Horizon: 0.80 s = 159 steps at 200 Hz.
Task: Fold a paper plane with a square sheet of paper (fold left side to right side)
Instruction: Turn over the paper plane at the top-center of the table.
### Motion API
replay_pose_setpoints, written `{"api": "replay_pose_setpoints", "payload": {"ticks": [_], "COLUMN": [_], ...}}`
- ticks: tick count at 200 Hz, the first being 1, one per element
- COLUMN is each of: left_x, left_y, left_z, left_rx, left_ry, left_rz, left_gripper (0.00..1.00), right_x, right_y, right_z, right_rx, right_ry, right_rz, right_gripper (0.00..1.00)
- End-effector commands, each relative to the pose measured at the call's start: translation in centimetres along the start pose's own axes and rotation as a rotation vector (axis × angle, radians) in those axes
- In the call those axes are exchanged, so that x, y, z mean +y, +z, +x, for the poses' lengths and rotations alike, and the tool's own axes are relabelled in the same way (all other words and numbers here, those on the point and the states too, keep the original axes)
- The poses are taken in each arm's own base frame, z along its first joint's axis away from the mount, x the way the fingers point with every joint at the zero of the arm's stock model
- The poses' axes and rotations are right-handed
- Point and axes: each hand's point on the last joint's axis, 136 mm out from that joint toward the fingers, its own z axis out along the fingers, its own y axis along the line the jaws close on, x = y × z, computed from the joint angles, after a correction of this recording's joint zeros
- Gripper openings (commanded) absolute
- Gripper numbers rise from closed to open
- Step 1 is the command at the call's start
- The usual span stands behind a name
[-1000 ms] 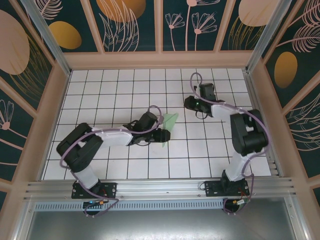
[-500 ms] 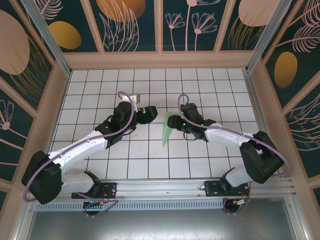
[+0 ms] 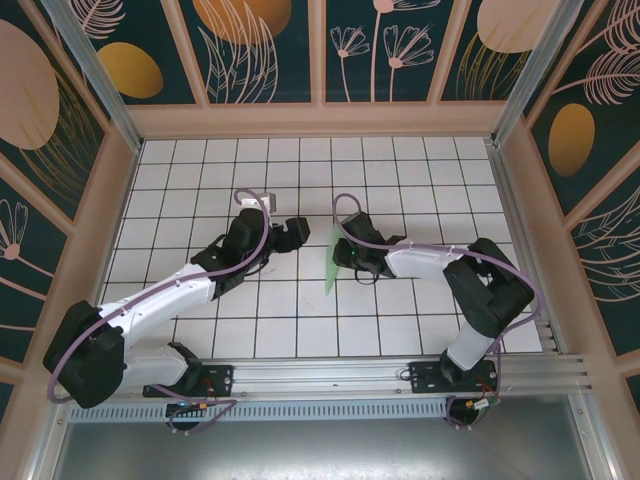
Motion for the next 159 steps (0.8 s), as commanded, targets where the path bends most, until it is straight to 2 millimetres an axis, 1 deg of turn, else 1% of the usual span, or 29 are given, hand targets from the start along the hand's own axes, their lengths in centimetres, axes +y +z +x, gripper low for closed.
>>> {"api": "replay_pose_setpoints", "payload": {"ticks": [1,7,14,26,40,49,61,83,104,117,130,146,159], "left_x": [0.3,0.3,0.3,0.4,0.3,0.4,0.4,0.3,0.3,0.3,0.3,0.3,0.3], "left_y": [-0.8,-0.9,-1.0,-1.3,-1.6,-1.9,-2.1,-2.2,-2.2,-2.2,-2.2,-2.3,-2.4], "left_z": [-1.2,-1.4,-1.7,-2.1,-2.8,-3.1,-3.4,-3.6,-3.4,-3.3,-3.2,-3.2,-3.2], "left_rx": [-0.044,-0.049,-0.060,-0.074,-0.095,-0.108,-0.120,-0.125,-0.119,-0.115,-0.112,-0.109,-0.110], "left_ry": [0.013,0.016,0.019,0.029,0.038,0.042,0.045,0.051,0.053,0.052,0.051,0.050,0.052], "left_rz": [-0.026,-0.030,-0.035,-0.050,-0.060,-0.067,-0.069,-0.069,-0.069,-0.066,-0.062,-0.060,-0.061], "left_gripper": [0.84,0.84,0.84,0.84,0.84,0.84,0.84,0.85,0.85,0.85,0.85,0.85,0.85], "right_x": [0.8,1.4,2.1,4.0,6.2,6.9,6.9,5.1,2.2,0.3,-1.2,-2.6,-3.8], "right_y": [-1.5,-2.0,-2.6,-4.0,-5.6,-6.3,-6.5,-5.1,-3.2,-2.4,-2.1,-2.4,-2.9], "right_z": [-0.8,-1.1,-1.2,-1.7,-1.3,-0.9,-0.2,1.8,3.3,3.8,3.9,3.7,3.4], "right_rx": [-0.033,-0.042,-0.051,-0.077,-0.066,-0.062,-0.037,0.040,0.088,0.095,0.093,0.071,0.050], "right_ry": [-0.009,-0.020,-0.040,-0.082,-0.113,-0.114,-0.105,-0.067,-0.012,0.001,0.007,0.005,-0.010], "right_rz": [-0.004,-0.023,-0.046,-0.120,-0.250,-0.307,-0.355,-0.395,-0.385,-0.345,-0.305,-0.248,-0.183], "right_gripper": [0.05,0.00,0.00,0.00,0.00,0.00,0.00,0.00,0.00,0.00,0.00,0.11,0.24]}}
